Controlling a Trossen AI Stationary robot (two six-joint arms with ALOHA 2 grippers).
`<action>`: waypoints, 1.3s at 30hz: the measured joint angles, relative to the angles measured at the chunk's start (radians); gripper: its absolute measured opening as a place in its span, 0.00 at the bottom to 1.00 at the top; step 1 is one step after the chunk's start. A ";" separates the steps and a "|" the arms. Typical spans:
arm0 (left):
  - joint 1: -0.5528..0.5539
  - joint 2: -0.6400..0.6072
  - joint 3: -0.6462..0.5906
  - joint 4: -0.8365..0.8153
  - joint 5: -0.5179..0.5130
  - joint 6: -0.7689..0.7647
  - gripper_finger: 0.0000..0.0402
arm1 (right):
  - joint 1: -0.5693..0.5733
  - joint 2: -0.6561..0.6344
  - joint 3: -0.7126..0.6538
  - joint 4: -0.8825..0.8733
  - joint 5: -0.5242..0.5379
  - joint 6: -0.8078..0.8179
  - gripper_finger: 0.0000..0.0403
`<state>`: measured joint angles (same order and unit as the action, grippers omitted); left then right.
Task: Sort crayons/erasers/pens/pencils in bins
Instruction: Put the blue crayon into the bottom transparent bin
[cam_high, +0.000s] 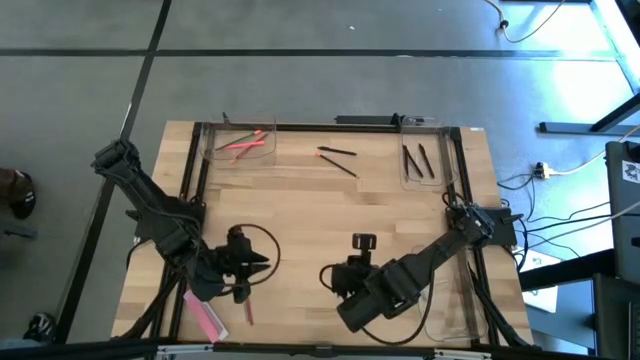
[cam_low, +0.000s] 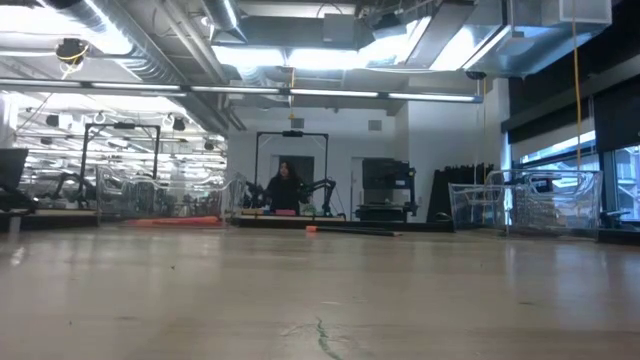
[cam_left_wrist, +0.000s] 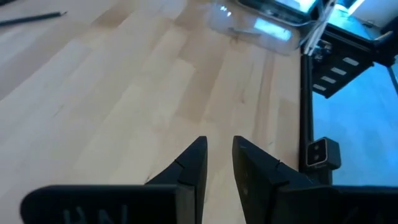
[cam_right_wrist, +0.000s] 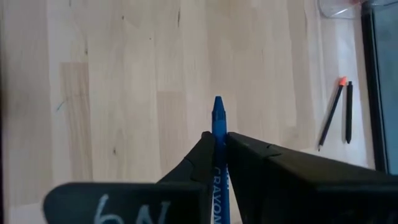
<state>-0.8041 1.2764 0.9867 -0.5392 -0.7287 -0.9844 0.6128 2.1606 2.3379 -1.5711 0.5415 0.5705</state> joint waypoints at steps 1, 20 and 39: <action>0.003 0.012 0.000 0.024 0.000 0.020 0.17 | 0.001 -0.005 0.000 0.000 -0.001 0.000 0.09; 0.089 0.072 0.000 0.312 -0.001 0.272 0.17 | 0.027 -0.400 -0.480 -0.002 -0.045 0.311 0.09; 0.267 0.072 0.001 0.701 0.170 0.765 0.17 | 0.318 -0.679 -1.004 0.069 -0.219 1.209 0.09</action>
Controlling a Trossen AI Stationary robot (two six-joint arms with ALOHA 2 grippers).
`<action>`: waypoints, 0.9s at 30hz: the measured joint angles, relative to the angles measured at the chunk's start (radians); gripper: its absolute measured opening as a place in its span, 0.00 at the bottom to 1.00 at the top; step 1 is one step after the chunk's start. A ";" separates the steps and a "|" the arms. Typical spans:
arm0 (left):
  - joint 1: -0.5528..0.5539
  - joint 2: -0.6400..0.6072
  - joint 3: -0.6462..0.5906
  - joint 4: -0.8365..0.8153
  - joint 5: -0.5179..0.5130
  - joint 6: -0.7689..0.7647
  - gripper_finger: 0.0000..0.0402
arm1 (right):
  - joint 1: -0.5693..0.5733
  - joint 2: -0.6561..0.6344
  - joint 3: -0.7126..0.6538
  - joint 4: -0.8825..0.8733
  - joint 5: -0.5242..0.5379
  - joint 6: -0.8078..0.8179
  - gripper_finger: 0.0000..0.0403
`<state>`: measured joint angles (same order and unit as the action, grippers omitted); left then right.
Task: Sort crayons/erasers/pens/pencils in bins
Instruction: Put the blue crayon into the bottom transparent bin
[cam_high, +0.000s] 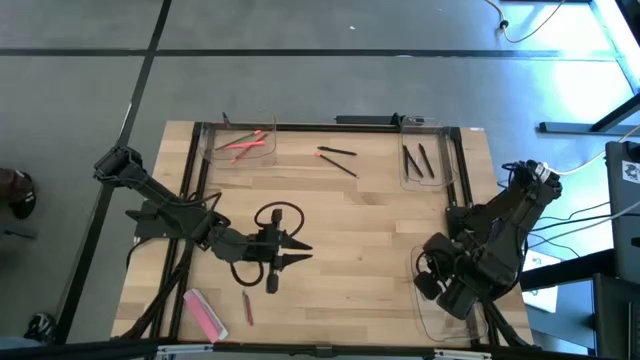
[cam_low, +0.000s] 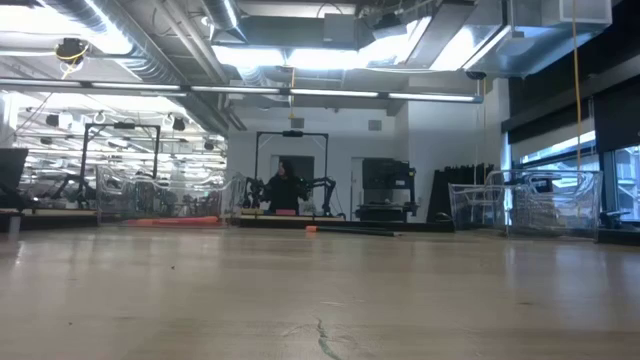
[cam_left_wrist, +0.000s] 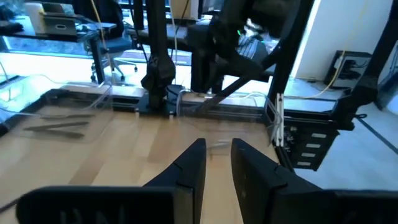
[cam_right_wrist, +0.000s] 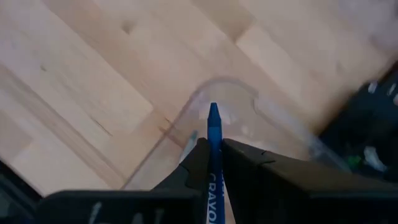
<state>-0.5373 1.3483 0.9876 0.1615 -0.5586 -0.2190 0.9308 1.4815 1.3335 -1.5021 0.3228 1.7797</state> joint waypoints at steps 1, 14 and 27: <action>0.004 0.000 0.006 -0.001 0.002 0.009 0.17 | 0.010 0.000 -0.022 0.024 -0.012 0.025 0.09; 0.005 -0.001 0.114 -0.033 0.004 0.205 0.17 | 0.089 0.001 -0.295 0.355 -0.040 0.286 0.09; 0.054 0.000 0.290 -0.445 0.127 0.092 0.17 | 0.096 0.001 -0.462 0.534 -0.030 0.381 0.09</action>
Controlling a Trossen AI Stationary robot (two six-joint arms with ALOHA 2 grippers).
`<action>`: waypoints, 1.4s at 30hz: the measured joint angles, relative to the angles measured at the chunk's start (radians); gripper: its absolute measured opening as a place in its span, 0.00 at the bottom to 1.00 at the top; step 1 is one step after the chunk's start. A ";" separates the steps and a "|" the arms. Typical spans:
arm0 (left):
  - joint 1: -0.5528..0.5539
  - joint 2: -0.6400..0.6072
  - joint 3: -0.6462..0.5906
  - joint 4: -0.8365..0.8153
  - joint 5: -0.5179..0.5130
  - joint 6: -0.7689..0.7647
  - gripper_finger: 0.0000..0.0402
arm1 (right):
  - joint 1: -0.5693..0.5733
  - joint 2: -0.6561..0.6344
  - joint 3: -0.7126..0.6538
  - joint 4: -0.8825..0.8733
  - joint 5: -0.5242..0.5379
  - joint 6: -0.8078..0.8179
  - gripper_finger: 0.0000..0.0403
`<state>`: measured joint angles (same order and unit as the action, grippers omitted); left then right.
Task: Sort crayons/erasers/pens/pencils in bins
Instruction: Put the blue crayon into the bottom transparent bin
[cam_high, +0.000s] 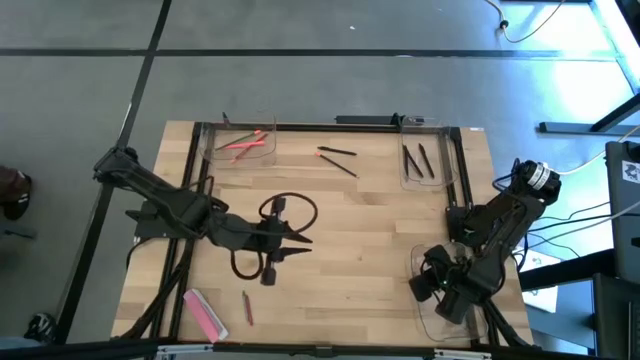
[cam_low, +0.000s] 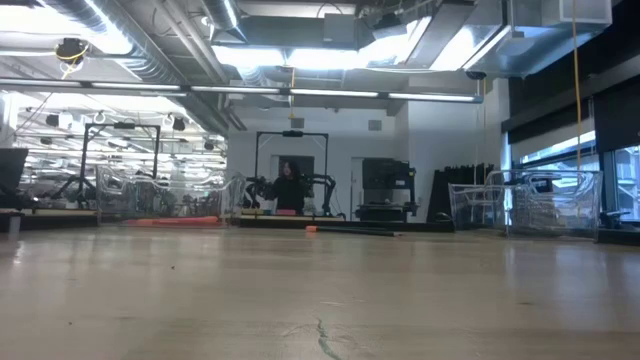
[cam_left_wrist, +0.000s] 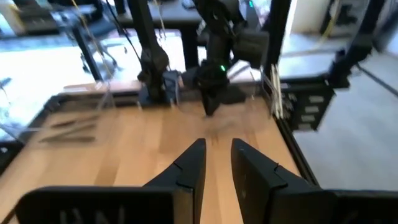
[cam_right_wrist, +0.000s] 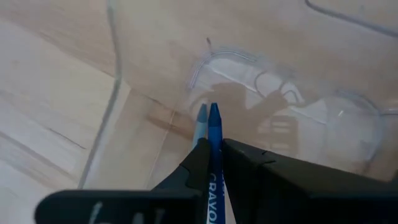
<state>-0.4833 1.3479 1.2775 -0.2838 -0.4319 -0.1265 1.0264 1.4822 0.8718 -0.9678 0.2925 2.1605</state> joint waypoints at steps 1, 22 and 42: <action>0.005 0.000 0.017 -0.040 0.017 -0.003 0.17 | 0.000 0.000 -0.010 0.015 0.001 0.007 0.09; 0.043 0.000 0.138 -0.393 0.076 -0.111 0.17 | 0.000 0.001 -0.073 0.105 -0.012 0.034 0.09; 0.049 0.001 0.138 -0.492 0.075 -0.215 0.17 | 0.000 0.001 -0.073 0.104 -0.077 0.034 0.09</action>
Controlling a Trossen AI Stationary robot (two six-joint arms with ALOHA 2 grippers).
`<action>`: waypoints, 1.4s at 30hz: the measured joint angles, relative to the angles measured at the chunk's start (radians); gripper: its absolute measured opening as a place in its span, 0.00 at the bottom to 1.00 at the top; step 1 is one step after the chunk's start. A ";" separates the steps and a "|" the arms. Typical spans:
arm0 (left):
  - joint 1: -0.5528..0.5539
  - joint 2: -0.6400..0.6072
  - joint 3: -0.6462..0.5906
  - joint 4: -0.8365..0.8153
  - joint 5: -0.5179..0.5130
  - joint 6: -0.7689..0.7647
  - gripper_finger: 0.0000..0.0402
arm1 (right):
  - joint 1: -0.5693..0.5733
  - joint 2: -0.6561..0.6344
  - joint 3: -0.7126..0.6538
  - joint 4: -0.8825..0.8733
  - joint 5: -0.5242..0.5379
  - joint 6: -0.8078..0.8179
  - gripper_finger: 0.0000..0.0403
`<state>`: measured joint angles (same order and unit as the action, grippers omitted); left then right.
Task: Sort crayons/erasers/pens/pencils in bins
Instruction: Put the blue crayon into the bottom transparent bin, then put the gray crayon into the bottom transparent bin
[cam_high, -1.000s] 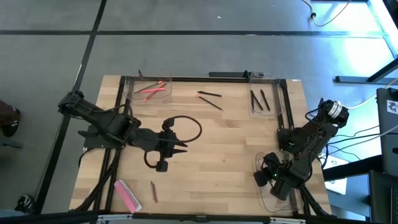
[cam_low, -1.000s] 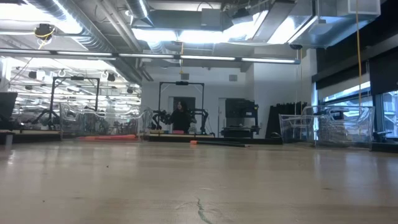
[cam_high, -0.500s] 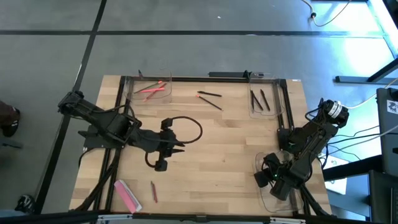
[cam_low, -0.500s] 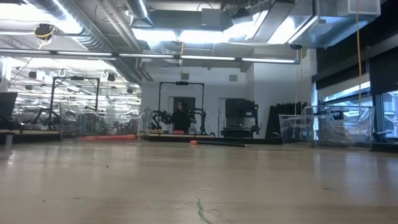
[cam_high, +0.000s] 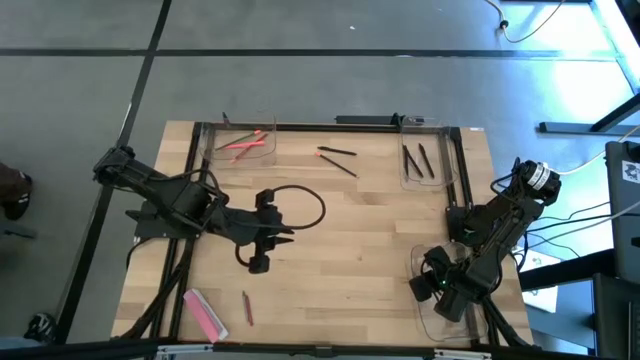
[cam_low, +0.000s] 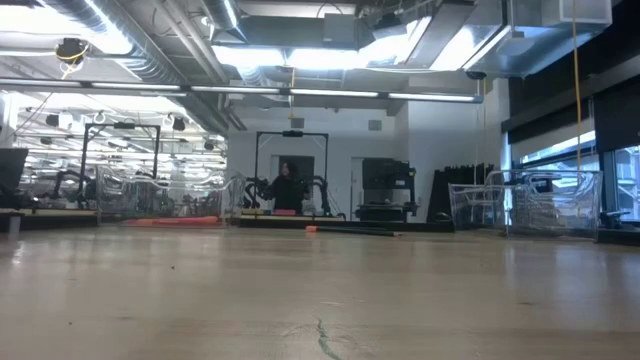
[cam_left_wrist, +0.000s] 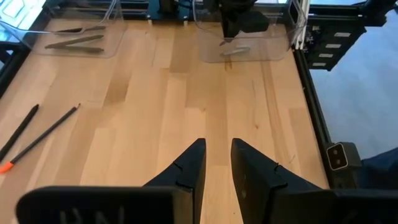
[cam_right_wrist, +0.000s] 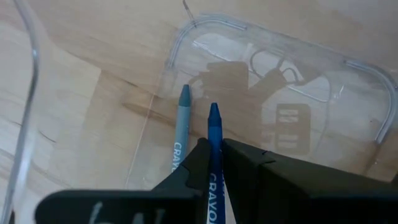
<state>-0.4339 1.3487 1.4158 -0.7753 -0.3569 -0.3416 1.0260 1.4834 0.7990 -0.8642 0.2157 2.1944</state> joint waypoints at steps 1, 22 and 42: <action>0.000 0.000 0.000 0.000 0.000 0.000 0.17 | 0.000 0.000 0.000 0.000 0.000 0.000 0.09; 0.000 0.000 0.000 0.000 -0.001 -0.001 0.17 | 0.000 0.000 0.001 0.000 0.000 -0.002 0.34; -0.057 0.000 -0.103 -0.305 0.020 -0.991 0.17 | 0.000 -0.035 0.329 -0.304 0.242 -0.322 0.36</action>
<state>-0.4911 1.3483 1.3129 -1.0799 -0.3365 -1.3331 1.0263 1.4483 1.1282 -1.1682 0.4582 1.8723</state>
